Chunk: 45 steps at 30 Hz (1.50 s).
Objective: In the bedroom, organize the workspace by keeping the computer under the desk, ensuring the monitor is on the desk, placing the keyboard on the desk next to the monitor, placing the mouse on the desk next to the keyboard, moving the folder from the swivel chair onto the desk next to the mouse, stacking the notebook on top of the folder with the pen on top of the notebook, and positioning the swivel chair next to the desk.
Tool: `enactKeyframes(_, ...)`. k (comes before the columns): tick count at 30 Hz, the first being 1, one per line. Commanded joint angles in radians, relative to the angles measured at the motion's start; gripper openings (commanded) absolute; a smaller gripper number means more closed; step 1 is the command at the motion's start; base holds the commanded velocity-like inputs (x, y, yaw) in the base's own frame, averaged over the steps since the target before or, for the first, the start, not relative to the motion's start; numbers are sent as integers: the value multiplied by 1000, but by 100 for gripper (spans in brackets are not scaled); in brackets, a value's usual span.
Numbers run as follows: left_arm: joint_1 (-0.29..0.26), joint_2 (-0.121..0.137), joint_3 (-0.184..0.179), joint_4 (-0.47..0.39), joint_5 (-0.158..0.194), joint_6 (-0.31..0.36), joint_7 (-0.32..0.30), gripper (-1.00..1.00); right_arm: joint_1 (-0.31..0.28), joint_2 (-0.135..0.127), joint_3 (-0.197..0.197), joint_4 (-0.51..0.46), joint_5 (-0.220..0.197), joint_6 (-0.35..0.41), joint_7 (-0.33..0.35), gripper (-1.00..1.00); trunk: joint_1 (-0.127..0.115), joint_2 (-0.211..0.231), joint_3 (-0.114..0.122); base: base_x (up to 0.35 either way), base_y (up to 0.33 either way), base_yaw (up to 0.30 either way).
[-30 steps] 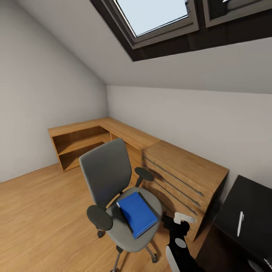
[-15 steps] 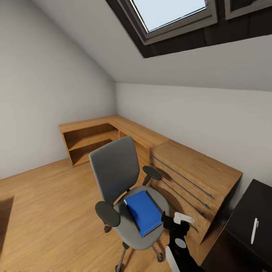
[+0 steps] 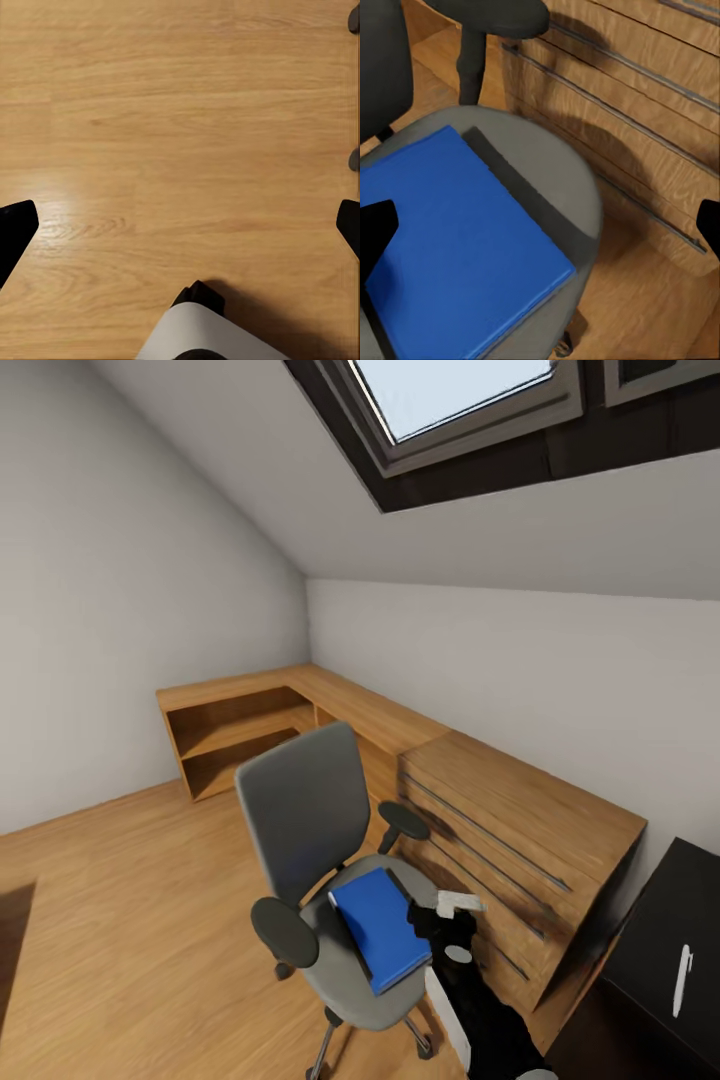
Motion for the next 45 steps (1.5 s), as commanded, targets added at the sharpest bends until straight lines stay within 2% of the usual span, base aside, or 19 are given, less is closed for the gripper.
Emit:
enactKeyframes(1,0,1,-9,-1,1,-3,9,100,-46,0,2,46,-14,40,20,100,0,-1,-1,267,0,0)
enactKeyframes(5,0,1,-8,-1,1,-8,8,100,-138,0,0,157,-43,89,69,100,0,-1,-1,296,0,0)
enactKeyframes(10,0,0,-7,-1,2,-49,8,100,-166,0,4,171,-63,103,77,100,0,-1,-1,168,0,0)
enactKeyframes(26,0,5,-2,4,9,-68,12,100,-173,0,-3,164,-70,105,81,100,0,-1,-1,14,0,0)
enactKeyframes(31,0,5,-1,5,10,-68,12,100,-172,0,-2,163,-69,103,80,100,0,-1,-1,0,0,225)
enactKeyframes(45,0,-4,-6,-7,5,-65,17,100,-172,0,-3,160,-69,100,83,100,4,-8,-5,0,0,35)
